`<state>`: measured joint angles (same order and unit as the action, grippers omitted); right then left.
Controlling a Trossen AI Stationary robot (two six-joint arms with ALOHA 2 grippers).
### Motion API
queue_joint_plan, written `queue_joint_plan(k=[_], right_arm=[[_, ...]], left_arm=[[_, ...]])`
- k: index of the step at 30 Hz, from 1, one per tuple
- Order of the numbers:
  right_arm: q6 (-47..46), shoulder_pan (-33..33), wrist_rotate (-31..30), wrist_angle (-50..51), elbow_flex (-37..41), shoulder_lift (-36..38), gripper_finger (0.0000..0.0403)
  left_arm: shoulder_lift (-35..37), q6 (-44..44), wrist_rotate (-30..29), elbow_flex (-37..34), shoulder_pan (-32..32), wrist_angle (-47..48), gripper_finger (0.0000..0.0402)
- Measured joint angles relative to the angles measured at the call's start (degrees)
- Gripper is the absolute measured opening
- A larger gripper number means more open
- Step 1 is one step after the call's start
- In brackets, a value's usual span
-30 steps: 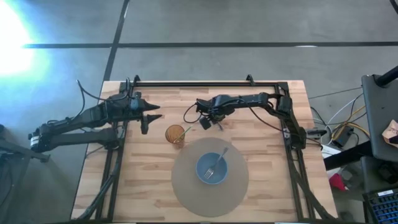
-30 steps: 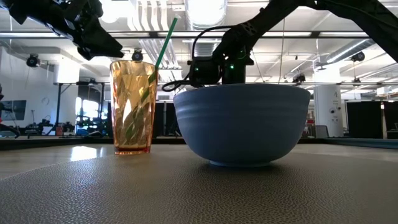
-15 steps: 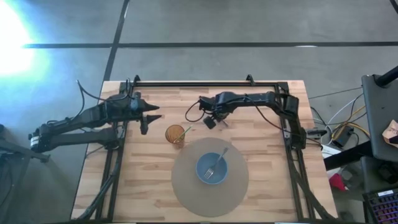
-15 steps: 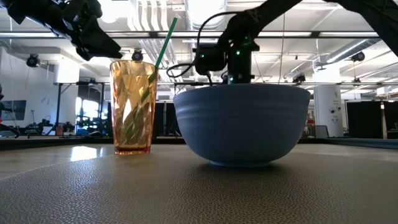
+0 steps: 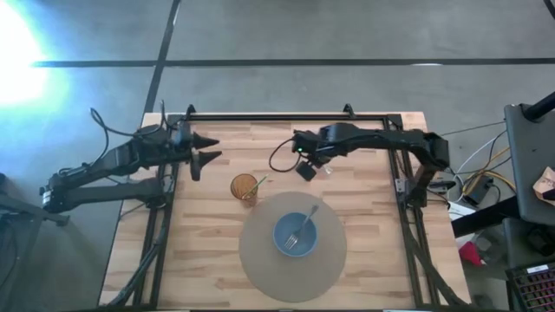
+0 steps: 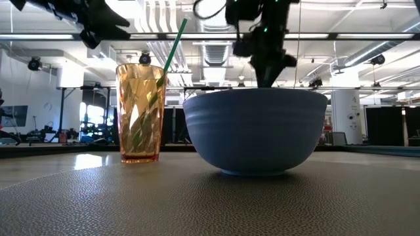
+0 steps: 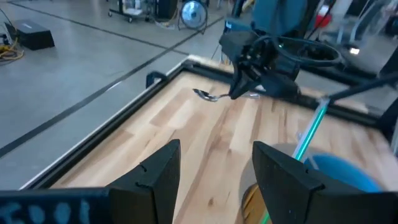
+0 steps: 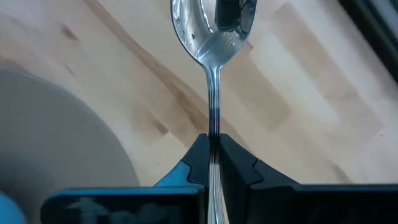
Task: Pick & Place Utensil
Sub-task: Put the silver spoon into the blue bowl
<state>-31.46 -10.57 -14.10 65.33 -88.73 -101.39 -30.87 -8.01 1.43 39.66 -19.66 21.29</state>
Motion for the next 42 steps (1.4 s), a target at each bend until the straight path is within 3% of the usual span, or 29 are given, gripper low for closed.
queue_joint_plan(k=[6,12,16,32,42], right_arm=[[0.02,3.22,-2.59,0.98,-0.04,6.31,0.0013],[0.40,7.59,-5.51,0.90,-0.07,10.57,0.0013],[2.61,10.75,-6.04,0.27,-0.09,11.75,0.0013],[9.51,23.76,-7.10,-1.95,-0.09,11.62,0.0013],[14.83,29.41,-7.09,-6.12,-0.09,10.37,0.0013]], left_arm=[[0.00,-3.09,1.75,1.70,0.00,-2.03,0.0193],[-0.34,-6.46,10.84,1.61,0.08,-7.80,0.0193],[-1.46,-7.57,13.62,1.61,0.53,-9.82,0.0193],[-7.96,-9.95,13.78,2.86,11.44,-13.77,0.0193],[-11.14,-10.06,6.09,3.97,21.99,-13.75,0.0181]])
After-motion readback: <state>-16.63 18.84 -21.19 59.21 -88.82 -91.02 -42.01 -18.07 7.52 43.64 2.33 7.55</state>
